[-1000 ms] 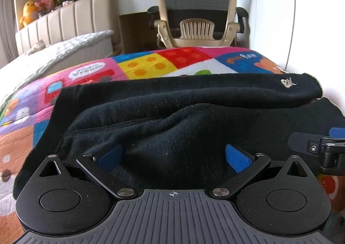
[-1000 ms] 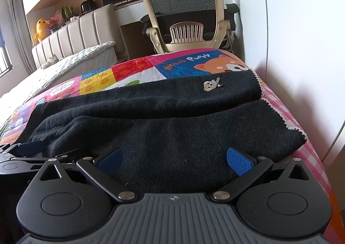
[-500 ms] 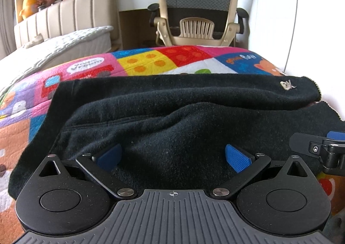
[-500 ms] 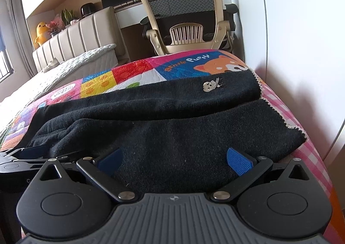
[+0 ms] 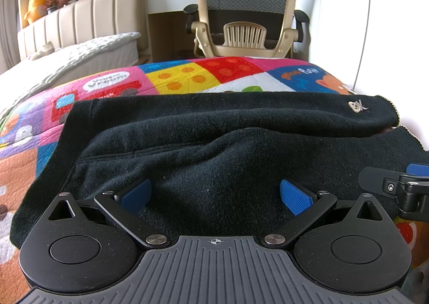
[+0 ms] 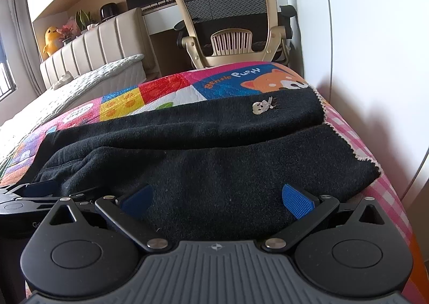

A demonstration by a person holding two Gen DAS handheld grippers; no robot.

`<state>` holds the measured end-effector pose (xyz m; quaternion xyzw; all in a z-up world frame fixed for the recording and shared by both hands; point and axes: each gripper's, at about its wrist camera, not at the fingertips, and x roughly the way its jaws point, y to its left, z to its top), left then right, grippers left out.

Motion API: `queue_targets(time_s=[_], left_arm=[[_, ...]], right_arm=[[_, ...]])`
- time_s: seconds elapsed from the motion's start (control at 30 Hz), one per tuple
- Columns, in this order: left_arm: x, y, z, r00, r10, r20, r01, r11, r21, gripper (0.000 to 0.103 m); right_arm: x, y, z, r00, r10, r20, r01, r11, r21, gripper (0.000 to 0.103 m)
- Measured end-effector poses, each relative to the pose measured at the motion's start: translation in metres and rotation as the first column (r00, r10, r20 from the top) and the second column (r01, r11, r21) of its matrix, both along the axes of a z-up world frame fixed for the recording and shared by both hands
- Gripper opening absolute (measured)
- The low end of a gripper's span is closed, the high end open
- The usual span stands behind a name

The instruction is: Fold clothes

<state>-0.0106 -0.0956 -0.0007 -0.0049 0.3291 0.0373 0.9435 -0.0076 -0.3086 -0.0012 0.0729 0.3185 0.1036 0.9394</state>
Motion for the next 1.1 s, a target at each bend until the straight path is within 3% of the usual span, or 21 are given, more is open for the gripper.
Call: queue_targets(time_s=[0.83,1.03,1.1], left_arm=[[-0.0009,-0.0014,0.0006,1.000,0.000,0.000,0.000,1.000,0.001,0.103],[-0.0008,-0.0020,0.0006,1.000,0.000,0.000,0.000,1.000,0.001,0.103],[-0.0007,-0.0011,0.0006,1.000,0.000,0.000,0.000,1.000,0.001,0.103]], right_arm=[[-0.0023,-0.0080,0.0001,1.000,0.000,0.007,-0.001,0.998,0.065,0.103],[0.0030,-0.0033,0.0036,0.994,0.107,-0.036,-0.108,0.994,-0.023,0.103],[0.0005,-0.0064,0.0051,0.993,0.114,-0.024,-0.115,0.993,-0.008,0.103]])
